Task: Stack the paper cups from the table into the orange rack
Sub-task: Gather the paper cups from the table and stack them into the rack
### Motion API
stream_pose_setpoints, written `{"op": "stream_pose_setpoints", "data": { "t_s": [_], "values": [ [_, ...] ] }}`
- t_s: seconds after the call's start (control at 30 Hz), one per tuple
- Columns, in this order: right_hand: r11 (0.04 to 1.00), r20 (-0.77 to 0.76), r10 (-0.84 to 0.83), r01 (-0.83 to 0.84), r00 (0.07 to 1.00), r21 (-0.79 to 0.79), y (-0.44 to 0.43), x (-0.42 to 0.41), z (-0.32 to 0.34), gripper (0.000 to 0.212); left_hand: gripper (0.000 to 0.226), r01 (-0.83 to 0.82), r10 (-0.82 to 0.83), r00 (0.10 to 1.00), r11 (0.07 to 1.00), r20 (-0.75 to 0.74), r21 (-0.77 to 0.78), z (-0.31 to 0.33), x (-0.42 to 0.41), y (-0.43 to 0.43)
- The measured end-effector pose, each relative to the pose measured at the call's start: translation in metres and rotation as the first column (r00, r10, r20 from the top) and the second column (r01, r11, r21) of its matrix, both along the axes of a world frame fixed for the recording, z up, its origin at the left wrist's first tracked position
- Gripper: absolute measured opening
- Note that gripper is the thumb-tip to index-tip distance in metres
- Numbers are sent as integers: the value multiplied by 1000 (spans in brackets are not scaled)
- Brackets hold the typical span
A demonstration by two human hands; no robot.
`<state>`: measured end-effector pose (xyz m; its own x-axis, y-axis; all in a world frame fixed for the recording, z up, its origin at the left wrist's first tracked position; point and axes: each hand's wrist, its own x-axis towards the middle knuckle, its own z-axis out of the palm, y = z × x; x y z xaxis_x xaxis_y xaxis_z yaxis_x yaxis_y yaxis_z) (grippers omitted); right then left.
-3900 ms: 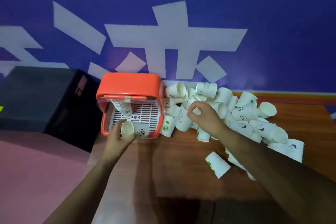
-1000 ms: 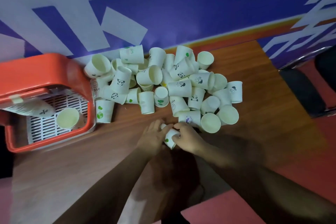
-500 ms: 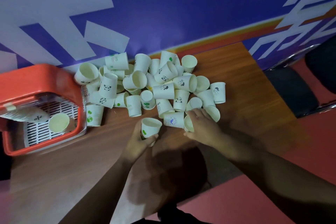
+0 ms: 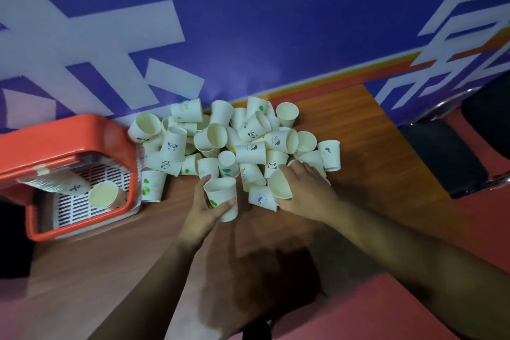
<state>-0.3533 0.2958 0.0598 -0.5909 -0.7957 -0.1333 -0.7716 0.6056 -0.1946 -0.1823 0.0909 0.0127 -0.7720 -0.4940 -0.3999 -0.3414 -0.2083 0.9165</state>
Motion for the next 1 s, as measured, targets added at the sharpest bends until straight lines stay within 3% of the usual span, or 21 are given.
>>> {"op": "stream_pose_setpoints", "data": {
  "t_s": [0.33,0.53,0.77,1.0],
  "values": [
    [962,234,185,-127,954,-242,-149,66,58,82,74,-349,340,937,923,-82,-161,54,103,-100],
    [944,407,178,-39,896,-327,-230,109,57,90,62,-444,431,895,825,-119,-349,65,157,-157],
    [957,452,115,24,885,-289,-288,128,36,81,69,-394,391,914,785,-112,-478,34,157,-219],
    [942,491,38,133,870,-309,-315,136,21,78,65,-211,255,967,774,-12,-597,3,141,-245]
  ]
}}
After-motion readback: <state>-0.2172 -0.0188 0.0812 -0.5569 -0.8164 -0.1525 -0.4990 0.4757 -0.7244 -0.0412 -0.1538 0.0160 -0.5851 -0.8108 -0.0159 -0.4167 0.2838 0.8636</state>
